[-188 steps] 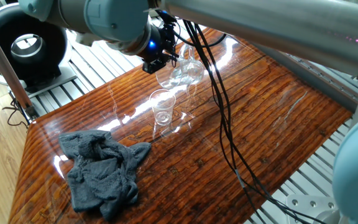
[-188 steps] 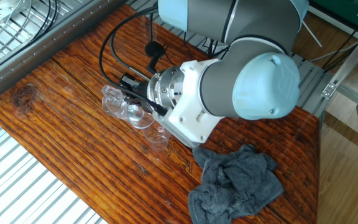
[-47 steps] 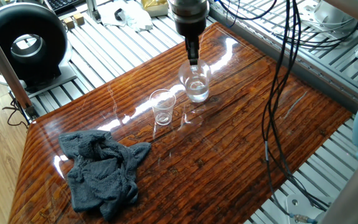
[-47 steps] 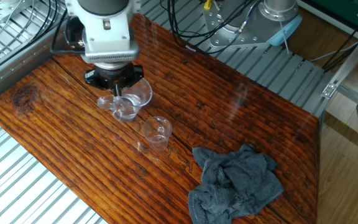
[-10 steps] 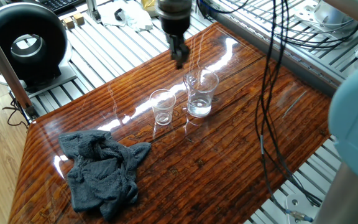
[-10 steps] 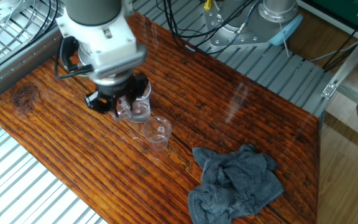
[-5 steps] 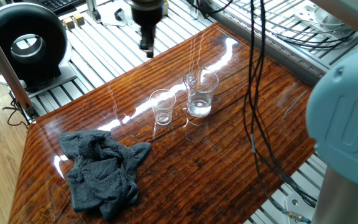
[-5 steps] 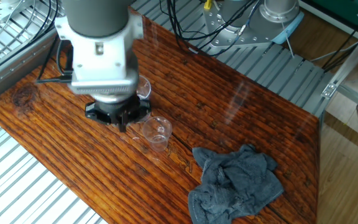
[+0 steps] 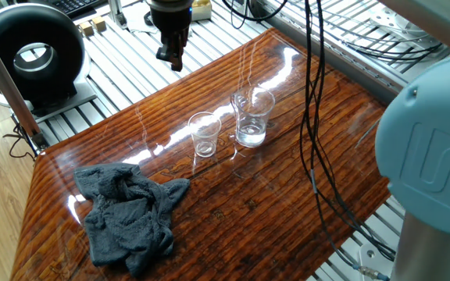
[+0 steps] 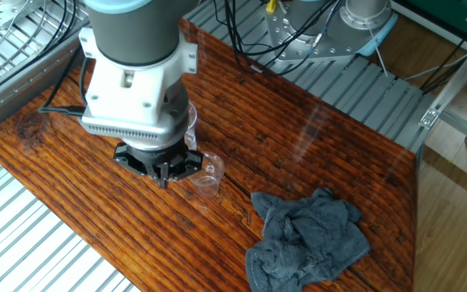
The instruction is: Pour the water from one cup into another empty cup
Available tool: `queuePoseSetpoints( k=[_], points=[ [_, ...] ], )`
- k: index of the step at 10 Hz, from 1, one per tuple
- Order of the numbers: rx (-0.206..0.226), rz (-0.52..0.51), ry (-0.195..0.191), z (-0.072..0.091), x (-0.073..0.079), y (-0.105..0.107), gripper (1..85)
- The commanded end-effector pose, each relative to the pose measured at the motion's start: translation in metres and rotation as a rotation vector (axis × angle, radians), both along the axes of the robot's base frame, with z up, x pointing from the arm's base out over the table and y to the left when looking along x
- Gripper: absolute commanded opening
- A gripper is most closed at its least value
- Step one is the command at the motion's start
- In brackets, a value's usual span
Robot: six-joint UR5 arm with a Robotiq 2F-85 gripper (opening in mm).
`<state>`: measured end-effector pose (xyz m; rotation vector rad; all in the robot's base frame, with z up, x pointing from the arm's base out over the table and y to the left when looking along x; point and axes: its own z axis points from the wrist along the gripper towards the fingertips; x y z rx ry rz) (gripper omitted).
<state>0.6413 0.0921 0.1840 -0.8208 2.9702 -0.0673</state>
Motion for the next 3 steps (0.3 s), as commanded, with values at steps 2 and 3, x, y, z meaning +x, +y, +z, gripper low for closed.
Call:
queuePoseSetpoints(
  k=[2, 3],
  points=[
    [0.011, -0.048, 0.002, -0.0031, 0.004, 0.0056, 1.0],
    [0.007, -0.057, 0.001, -0.0035, 0.0045, 0.0049, 1.0]
  ],
)
